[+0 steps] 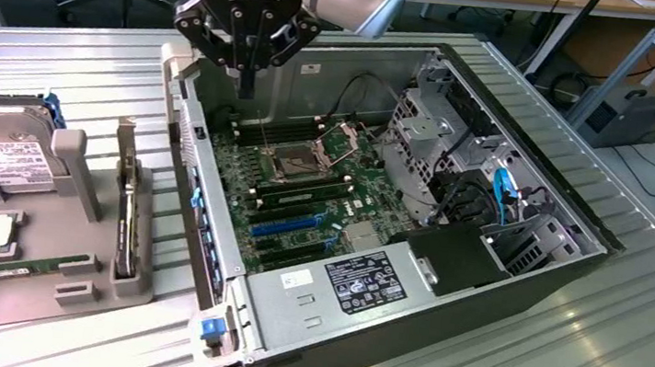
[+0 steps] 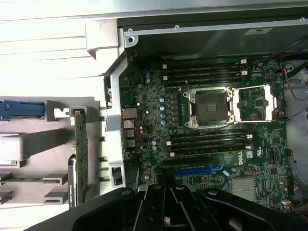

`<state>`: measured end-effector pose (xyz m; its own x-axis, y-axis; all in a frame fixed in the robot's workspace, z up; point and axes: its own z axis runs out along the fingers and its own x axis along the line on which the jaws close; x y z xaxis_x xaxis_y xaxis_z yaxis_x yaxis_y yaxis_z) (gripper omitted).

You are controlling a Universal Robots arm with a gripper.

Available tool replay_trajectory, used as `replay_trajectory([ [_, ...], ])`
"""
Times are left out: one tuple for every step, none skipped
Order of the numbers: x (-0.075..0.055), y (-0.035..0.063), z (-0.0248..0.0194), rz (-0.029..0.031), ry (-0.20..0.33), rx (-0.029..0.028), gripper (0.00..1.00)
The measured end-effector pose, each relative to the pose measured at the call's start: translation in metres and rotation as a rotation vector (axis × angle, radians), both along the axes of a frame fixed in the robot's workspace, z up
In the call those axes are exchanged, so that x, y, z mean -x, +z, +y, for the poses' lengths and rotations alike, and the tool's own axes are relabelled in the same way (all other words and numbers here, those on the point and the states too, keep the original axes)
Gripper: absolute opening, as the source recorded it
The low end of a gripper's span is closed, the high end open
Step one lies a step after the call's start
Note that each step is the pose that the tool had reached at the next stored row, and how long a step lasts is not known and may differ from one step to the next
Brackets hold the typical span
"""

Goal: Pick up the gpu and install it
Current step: 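Reach for the gpu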

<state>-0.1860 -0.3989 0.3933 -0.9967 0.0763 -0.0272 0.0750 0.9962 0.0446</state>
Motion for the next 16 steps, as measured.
replay_trajectory([
  [0.002,0.0000,0.0000,0.0001,0.000,0.0000,0.11],
  [0.003,0.0000,0.0000,0.0000,0.000,0.0000,0.11],
  [0.004,0.0000,0.0000,0.0000,0.000,0.0000,0.11],
  [0.004,0.0000,0.0000,0.0000,0.000,0.0000,0.11],
  [0.005,0.0000,0.0000,0.0000,0.000,0.0000,0.11],
  [0.006,0.0000,0.0000,0.0001,0.000,0.0001,0.11],
  [0.007,0.0000,0.0000,0.0000,0.000,0.0000,0.11],
  [0.007,0.0000,0.0000,0.0001,0.000,0.0000,0.11],
  [0.008,0.0000,0.0000,0.0000,0.000,0.0000,0.11],
  [0.009,0.0000,0.0000,0.0000,0.000,0.0000,0.11],
  [0.009,0.0000,0.0000,0.0000,0.000,0.0000,0.11],
  [0.010,0.0000,0.0000,0.0000,0.000,0.0000,0.11],
  [0.011,0.0000,0.0000,0.0000,0.000,0.0000,0.11],
  [0.012,0.0000,0.0000,0.0001,0.000,0.0000,0.11],
  [0.012,0.0000,0.0000,0.0001,0.000,0.0000,0.11],
  [0.013,0.0000,0.0000,0.0000,0.000,0.0000,0.11],
])
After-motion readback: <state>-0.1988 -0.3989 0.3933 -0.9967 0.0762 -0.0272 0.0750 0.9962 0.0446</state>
